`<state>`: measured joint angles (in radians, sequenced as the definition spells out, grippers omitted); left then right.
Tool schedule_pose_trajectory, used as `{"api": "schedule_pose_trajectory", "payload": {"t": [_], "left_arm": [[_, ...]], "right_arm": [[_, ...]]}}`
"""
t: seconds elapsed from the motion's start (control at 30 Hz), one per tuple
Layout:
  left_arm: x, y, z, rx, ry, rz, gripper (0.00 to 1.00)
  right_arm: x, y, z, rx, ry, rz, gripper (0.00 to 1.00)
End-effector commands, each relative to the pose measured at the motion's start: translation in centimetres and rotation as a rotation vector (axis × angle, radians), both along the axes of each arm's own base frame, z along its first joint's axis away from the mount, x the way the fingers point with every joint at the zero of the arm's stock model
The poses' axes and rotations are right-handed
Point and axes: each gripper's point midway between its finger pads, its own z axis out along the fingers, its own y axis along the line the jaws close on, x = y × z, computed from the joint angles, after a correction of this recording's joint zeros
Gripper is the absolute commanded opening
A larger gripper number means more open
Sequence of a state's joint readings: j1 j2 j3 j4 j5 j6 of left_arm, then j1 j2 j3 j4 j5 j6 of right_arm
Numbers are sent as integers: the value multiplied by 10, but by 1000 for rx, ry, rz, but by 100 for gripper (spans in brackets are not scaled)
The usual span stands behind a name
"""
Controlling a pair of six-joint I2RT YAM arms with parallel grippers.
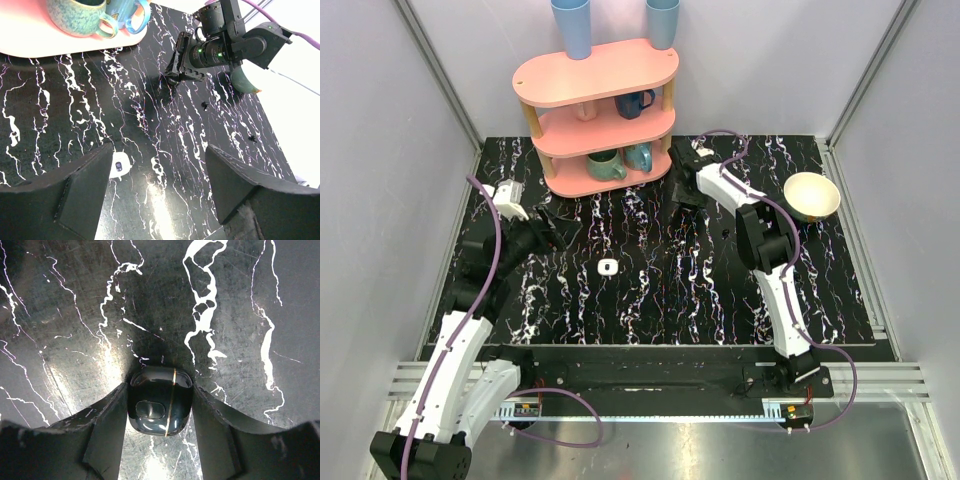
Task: Insert the wireless bluetooth earbuds into the charging case
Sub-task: Pick up the charging case from the center of the board.
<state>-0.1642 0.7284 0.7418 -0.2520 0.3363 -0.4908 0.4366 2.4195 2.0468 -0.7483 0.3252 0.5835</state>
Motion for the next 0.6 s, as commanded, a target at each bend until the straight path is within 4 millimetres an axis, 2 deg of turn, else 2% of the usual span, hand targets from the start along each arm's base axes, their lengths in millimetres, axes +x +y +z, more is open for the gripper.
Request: {"api": "schedule_pose_trajectory", "payload": {"t": [0.0,0.1,0.17,0.27,0.3,0.33,0.37,0.4,0.43,0.47,0.5,0.53,0.57], "left_arm": [[2,-4,17,-34,-68,-20,80],[1,-6,18,-44,-78,-28,83],[2,-7,17,-52,-77,-31,87],[2,-8,18,-57,-81,-35,97],[2,-8,18,-56,-83,-37,98],[2,-8,19,-59,-83,-38,99],[3,-8,20,-61,-85,-38,99],[3,-9,21,-62,-88,-41,99],[3,-9,22,-61,-93,-43,99],[3,-10,22,-63,-93,-46,99],[3,-10,23,-65,-96,-48,99],[4,-10,24,-76,-95,-42,99],[5,-11,24,-80,-93,-43,99]], "right_arm": [[-9,-3,-19,-23,23,56,55],[-8,1,-10,-7,-2,107,48],[-14,3,-4,10,-8,156,37],[-18,13,21,57,-60,246,26],[-14,16,33,77,-102,271,20],[-20,20,53,102,-135,317,18],[-15,26,70,130,-199,352,16],[-22,27,73,137,-211,395,14],[-26,35,106,186,-274,445,14],[-27,41,122,210,-322,484,12],[-37,43,126,226,-331,521,10],[-47,49,157,258,-392,606,9],[-50,53,172,272,-441,646,9]]}}
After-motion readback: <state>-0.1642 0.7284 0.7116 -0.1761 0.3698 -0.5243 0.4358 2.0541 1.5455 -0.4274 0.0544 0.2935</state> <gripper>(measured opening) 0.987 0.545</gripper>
